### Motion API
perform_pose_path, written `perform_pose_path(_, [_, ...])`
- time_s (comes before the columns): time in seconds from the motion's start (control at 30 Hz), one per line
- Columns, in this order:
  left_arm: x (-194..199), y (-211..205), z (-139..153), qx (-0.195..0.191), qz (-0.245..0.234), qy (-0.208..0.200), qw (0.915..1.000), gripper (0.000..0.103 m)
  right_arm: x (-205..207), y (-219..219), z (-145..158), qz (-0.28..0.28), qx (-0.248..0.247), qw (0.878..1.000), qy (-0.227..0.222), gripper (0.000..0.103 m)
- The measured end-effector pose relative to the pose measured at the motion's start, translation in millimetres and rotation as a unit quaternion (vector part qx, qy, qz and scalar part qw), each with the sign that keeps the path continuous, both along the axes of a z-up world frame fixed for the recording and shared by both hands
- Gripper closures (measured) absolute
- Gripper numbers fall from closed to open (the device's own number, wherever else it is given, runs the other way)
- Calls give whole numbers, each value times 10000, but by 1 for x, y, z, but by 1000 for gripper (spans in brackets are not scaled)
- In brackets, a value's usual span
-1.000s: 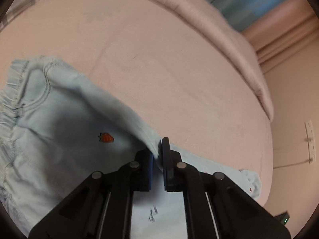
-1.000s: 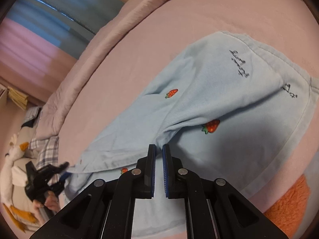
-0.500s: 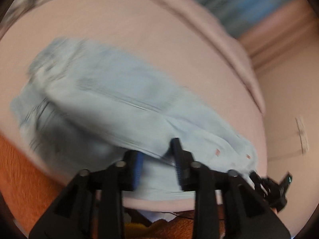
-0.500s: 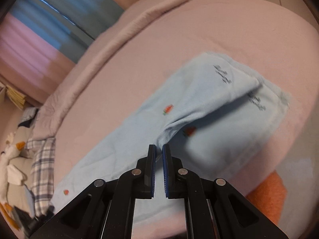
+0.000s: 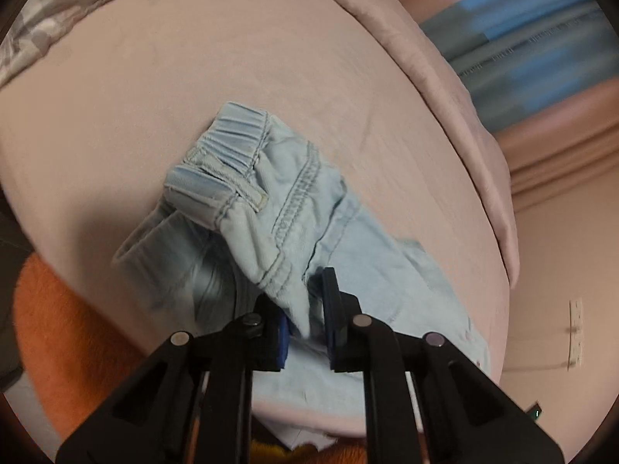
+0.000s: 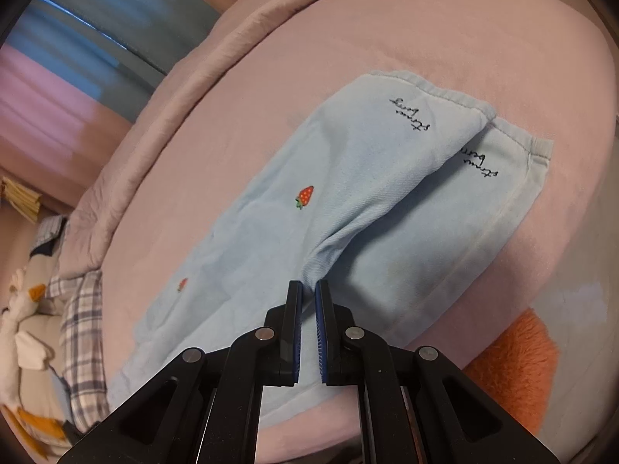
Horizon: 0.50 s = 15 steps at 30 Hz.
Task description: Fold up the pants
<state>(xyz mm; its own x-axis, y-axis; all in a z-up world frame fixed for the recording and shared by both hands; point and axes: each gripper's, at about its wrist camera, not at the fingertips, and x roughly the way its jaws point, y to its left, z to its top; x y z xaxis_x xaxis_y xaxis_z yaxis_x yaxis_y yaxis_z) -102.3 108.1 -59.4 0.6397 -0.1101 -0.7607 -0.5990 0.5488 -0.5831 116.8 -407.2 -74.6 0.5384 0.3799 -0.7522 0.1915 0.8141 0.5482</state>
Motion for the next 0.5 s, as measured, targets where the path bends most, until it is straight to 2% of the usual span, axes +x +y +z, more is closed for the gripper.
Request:
perform_pose_path(0.1, [-2,-13,-9,160,-199,385,9989,89,-7,-7,5,-60,-60,10000,-7,96])
perform_pose_path(0.2, [-4,-22,-41,269,-312,925,9949,85,-10,-16,-7,-147,81,9997,148,96])
perform_pose_path(0.3, [-7,-20,-53,170,-243,961,9949,84,-9,-30,-21,-565,-275,9971,436,96])
perform_pose_path(0.37, [-8,-17,-52,125,-264,971,9948,83,-8,-42,-23,-703,-174,9966,387,94])
perform_pose_path(0.4, [-7,-16,-52,121,-287,973,9948,83,-7,-49,-23,-764,-66,9964,365,86])
perform_pose_path(0.43, [-7,-16,-53,124,-322,972,9947,82,-5,-56,-23,-840,28,9959,329,73])
perform_pose_path(0.5, [0,-15,-53,121,-318,960,9948,82,-1,-69,-19,-1024,36,9945,196,63])
